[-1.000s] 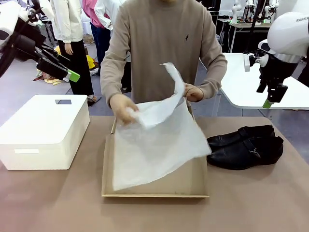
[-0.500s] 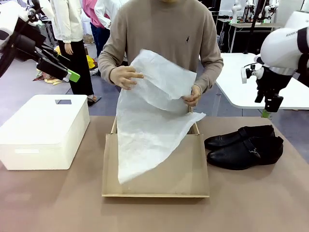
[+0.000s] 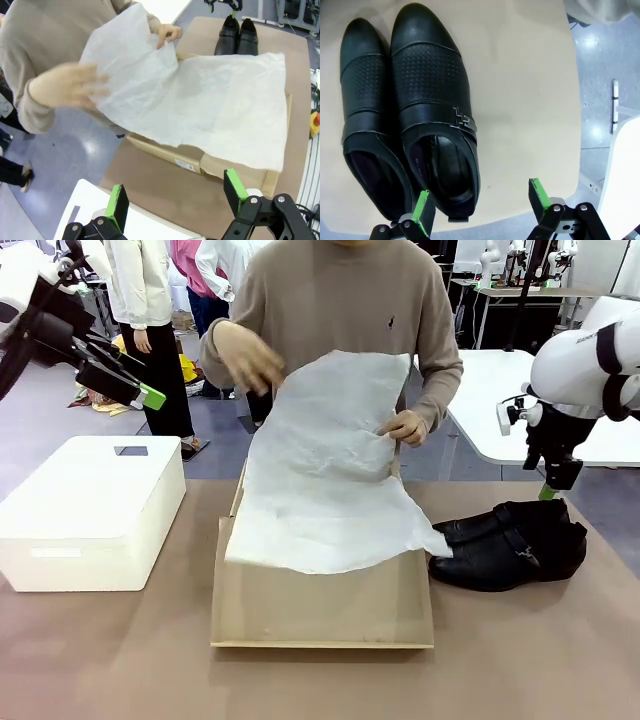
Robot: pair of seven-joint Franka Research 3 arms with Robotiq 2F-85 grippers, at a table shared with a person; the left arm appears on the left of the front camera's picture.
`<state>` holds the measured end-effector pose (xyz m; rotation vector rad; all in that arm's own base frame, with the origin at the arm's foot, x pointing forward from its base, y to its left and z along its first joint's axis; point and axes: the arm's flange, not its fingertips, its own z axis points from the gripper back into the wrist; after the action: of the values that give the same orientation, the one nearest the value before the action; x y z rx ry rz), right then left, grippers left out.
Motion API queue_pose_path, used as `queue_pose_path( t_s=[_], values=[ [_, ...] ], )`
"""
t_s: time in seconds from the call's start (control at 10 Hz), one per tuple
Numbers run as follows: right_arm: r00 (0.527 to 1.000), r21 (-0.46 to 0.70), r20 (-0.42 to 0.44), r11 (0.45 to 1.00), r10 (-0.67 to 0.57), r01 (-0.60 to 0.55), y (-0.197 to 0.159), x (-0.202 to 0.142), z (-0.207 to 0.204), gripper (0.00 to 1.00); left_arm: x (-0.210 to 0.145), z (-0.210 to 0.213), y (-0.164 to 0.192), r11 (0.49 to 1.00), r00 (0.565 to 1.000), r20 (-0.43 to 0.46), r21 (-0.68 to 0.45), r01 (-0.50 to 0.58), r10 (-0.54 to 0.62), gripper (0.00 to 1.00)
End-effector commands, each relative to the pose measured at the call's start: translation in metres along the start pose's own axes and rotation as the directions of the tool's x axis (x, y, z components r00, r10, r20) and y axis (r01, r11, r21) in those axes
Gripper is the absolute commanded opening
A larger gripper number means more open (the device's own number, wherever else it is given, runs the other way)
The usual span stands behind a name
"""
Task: Pack the shoes into the box.
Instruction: Place one shoe of the Shoes into the Shoes Box.
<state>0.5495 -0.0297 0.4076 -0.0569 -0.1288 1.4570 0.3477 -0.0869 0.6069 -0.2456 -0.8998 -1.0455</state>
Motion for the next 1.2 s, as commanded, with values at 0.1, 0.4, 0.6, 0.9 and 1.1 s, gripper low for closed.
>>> queue_pose_path(
  t_s=[0.1,0.4,0.6,0.9,1.1],
  values=[
    [0.998,-0.005,0.050,0.999,0.035,-0.034,-0.016,-0.005,-0.012,1.00,-0.001,0.000,0.001,1.000,1.000,0.011,-0.014,0.009,-0.009,1.00],
    [0.998,0.007,0.056,1.000,0.023,-0.023,-0.022,-0.007,-0.024,1.00,-0.001,0.000,0.001,1.000,1.000,0.011,-0.014,0.009,-0.009,1.00],
    [0.999,0.014,0.051,1.000,0.019,-0.019,-0.026,-0.008,-0.030,1.00,-0.001,0.000,0.001,1.000,1.000,0.011,-0.014,0.009,-0.009,1.00],
    [0.999,0.036,0.053,0.999,0.001,-0.002,-0.028,-0.012,-0.046,1.00,-0.001,0.000,0.001,1.000,1.000,0.011,-0.014,0.009,-0.009,1.00],
    [0.999,0.041,0.053,0.999,-0.007,0.005,-0.030,-0.013,-0.056,1.00,-0.001,0.000,0.001,1.000,1.000,0.011,-0.014,0.009,-0.009,1.00]
  ],
)
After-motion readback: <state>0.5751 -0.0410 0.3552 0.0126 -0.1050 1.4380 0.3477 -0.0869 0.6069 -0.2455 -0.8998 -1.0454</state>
